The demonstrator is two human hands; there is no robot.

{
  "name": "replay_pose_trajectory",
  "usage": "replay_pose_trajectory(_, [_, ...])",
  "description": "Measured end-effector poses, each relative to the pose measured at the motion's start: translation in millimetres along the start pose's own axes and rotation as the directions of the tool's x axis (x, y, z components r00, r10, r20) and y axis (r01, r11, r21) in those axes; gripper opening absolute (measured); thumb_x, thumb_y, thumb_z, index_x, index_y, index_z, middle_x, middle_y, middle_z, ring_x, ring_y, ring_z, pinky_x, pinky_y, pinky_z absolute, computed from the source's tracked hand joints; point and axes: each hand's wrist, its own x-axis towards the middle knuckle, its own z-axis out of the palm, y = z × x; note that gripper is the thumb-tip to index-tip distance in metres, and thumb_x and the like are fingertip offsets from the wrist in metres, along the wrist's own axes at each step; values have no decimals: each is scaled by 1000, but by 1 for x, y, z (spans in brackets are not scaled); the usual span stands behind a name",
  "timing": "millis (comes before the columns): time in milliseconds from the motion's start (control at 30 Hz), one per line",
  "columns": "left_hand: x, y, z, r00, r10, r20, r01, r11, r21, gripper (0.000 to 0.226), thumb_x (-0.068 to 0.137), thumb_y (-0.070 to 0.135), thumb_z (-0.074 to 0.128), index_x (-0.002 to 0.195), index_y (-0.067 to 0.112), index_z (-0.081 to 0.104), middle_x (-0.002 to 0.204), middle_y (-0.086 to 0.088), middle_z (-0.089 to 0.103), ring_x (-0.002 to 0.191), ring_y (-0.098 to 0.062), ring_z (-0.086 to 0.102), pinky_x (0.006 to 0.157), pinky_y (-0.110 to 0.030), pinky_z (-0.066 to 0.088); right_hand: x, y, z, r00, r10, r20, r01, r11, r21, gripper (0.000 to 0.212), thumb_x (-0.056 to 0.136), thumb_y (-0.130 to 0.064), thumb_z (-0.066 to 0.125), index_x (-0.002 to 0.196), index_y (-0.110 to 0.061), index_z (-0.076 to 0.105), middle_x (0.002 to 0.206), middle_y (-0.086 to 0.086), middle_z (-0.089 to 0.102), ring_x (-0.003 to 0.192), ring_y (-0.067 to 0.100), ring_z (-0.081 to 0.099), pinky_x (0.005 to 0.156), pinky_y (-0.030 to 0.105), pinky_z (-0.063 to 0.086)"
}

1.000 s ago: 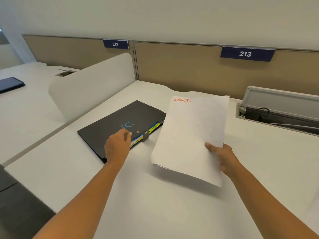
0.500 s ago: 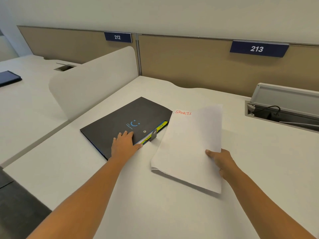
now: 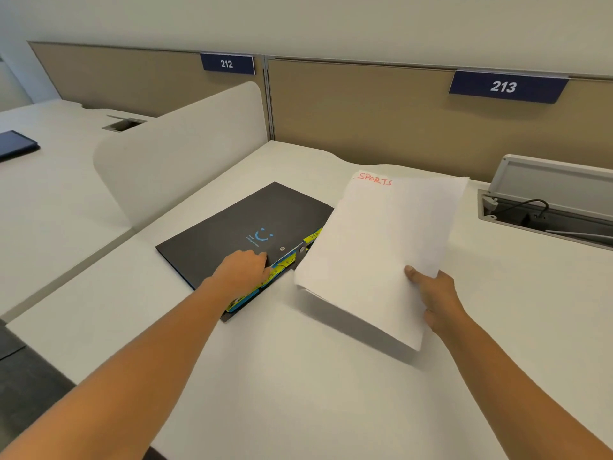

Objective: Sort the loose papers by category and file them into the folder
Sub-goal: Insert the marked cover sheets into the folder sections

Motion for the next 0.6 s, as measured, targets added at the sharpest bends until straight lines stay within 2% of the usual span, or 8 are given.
replay_pose_trajectory(100, [4,-7,-4,999,43,12,-43,998,-52,36,101,30,23,113,8,48,76,-4,52,62,-17,48,60,-28,44,-2,-1,3,1000,12,26,-14,999,46,37,90,-10,59,126,-3,52,118,11,60,97,29,56,86,39,45])
replay_pose_trajectory(200, [4,-12,-11,998,56,31,-51,990,-131,35,102,27,22,117,7,48,80,-5,53,54,-9,41,49,-19,35,-3,2,6,999,21,34,-23,998,52,36,91,-9,59,126,-3,52,112,10,60,96,28,56,86,39,44])
replay_pose_trajectory(400, [-3,-12,-27,996,56,74,-41,980,-196,40,102,27,22,127,6,45,85,-4,53,53,-6,40,47,-13,31,0,6,4,999,38,13,-38,998,53,37,90,-10,60,126,-3,51,120,13,59,96,28,55,88,40,45])
replay_pose_trajectory(500, [-7,-6,-27,996,43,83,-29,987,-161,40,102,26,22,137,12,33,91,-8,59,52,-6,40,48,-16,36,1,5,3,999,38,12,-38,998,58,38,90,-10,60,126,-3,51,123,13,59,97,28,55,90,41,45])
replay_pose_trajectory(600, [-13,2,-23,998,42,40,-39,997,-69,54,101,18,30,148,25,5,74,-7,52,52,-10,37,53,-27,39,2,4,0,999,34,10,-35,997,62,38,90,-10,60,126,-3,51,123,13,59,97,29,55,90,41,45])
